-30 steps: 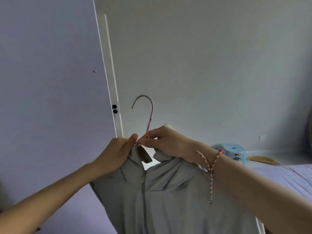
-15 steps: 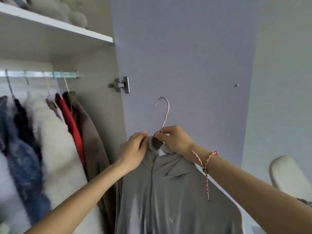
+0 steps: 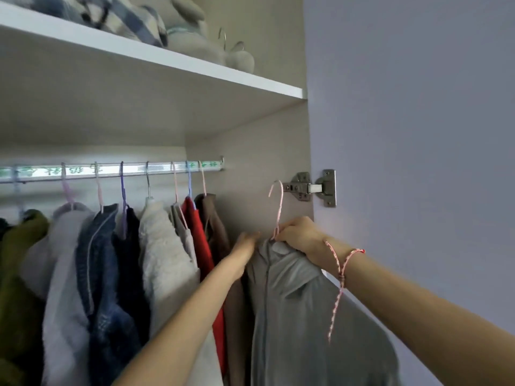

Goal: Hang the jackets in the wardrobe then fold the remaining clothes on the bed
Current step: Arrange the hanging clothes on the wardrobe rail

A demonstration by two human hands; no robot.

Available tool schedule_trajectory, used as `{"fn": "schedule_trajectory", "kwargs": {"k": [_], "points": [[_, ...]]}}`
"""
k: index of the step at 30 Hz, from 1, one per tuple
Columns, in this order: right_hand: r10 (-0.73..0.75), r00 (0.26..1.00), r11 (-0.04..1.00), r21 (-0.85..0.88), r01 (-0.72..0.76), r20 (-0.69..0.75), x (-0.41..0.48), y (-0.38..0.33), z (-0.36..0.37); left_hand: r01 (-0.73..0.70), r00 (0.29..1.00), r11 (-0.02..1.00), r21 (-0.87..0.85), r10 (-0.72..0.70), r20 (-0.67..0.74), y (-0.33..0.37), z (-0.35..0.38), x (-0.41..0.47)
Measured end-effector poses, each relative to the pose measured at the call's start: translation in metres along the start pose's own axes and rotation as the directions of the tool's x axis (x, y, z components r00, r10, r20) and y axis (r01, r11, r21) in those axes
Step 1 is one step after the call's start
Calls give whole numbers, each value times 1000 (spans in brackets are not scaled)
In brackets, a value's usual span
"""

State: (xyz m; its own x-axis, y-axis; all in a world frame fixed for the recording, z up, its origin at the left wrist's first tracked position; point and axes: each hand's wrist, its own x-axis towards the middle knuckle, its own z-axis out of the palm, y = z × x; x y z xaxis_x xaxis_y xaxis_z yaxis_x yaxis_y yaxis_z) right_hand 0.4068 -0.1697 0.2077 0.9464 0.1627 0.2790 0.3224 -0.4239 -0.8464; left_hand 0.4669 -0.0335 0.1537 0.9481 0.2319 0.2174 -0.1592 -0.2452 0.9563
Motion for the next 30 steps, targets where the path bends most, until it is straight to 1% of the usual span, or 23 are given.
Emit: {"fn": "schedule_trajectory", "kwargs": {"k": [1, 2, 3, 4, 6, 7, 9, 10, 12, 13, 14, 15, 16, 17, 18, 19, 20, 22, 23, 25, 27, 28, 30], "points": [[-19, 1000, 1000, -14, 20, 4, 16, -2, 10, 61, 987, 993, -104, -76, -140, -4, -1, 11], [-40, 999, 999, -13, 40, -9, 33, -5, 19, 90, 947, 981, -170, -137, -289, -8, -4, 20], [-45, 998, 999, -3, 45, -49, 40, -5, 22, 107, 901, 977, -182, -173, -398, -9, -6, 19], [-55, 996, 998, 15, 56, -73, 50, -9, 28, 113, 865, 978, -174, -183, -468, -12, -12, 21], [-84, 992, 995, 37, 88, -93, 70, -14, 41, 122, 813, 985, -124, -171, -557, -19, -25, 23], [-106, 990, 993, 38, 110, -94, 78, -17, 47, 133, 799, 988, -85, -157, -581, -20, -34, 23], [-136, 988, 989, 51, 140, -79, 91, -24, 59, 150, 794, 983, -109, -186, -579, -27, -50, 28], [-162, 985, 986, 39, 165, -59, 100, -32, 67, 161, 810, 976, -144, -214, -546, -27, -57, 35], [-176, 983, 984, 22, 177, -49, 111, -42, 76, 201, 877, 943, -264, -293, -380, -13, -60, 39], [-193, 981, 981, 27, 194, -37, 122, -53, 82, 209, 892, 941, -267, -296, -341, -2, -65, 47], [-195, 981, 980, 23, 196, -21, 129, -60, 86, 204, 907, 956, -212, -266, -326, 6, -66, 53], [-201, 980, 979, 15, 201, -13, 138, -68, 88, 153, 914, 979, -137, -193, -357, 20, -69, 58], [-207, 978, 978, -2, 207, -4, 148, -75, 92, 57, 912, 998, -41, -69, -404, 33, -73, 65], [-215, 977, 977, -12, 215, 4, 161, -82, 95, -39, 897, 995, 93, 75, -435, 48, -80, 70], [-201, 979, 979, -31, 202, 11, 168, -81, 95, -109, 873, 965, 238, 207, -442, 59, -82, 68], [-207, 978, 977, -45, 207, 15, 178, -86, 98, -181, 834, 917, 357, 335, -439, 70, -92, 67], [-200, 980, 978, -56, 201, 19, 187, -88, 100, -237, 805, 861, 449, 433, -405, 74, -99, 70], [-212, 977, 972, -98, 214, 32, 204, -93, 108, -272, 784, 745, 610, 539, -309, 81, -119, 83], [-217, 975, 968, -122, 221, 48, 208, -89, 111, -260, 791, 670, 695, 561, -244, 82, -123, 85], [-227, 971, 959, -155, 237, 82, 218, -90, 120, -235, 783, 498, 835, 605, -141, 86, -136, 100], [-228, 967, 944, -215, 249, 117, 223, -83, 127, -165, 787, 281, 945, 615, -46, 92, -140, 110], [-229, 966, 933, -257, 253, 120, 223, -78, 129, -134, 798, 181, 974, 603, -2, 93, -141, 116], [-239, 966, 915, -311, 259, 99, 218, -68, 133, -107, 834, 54, 993, 548, 59, 99, -143, 127]]}}
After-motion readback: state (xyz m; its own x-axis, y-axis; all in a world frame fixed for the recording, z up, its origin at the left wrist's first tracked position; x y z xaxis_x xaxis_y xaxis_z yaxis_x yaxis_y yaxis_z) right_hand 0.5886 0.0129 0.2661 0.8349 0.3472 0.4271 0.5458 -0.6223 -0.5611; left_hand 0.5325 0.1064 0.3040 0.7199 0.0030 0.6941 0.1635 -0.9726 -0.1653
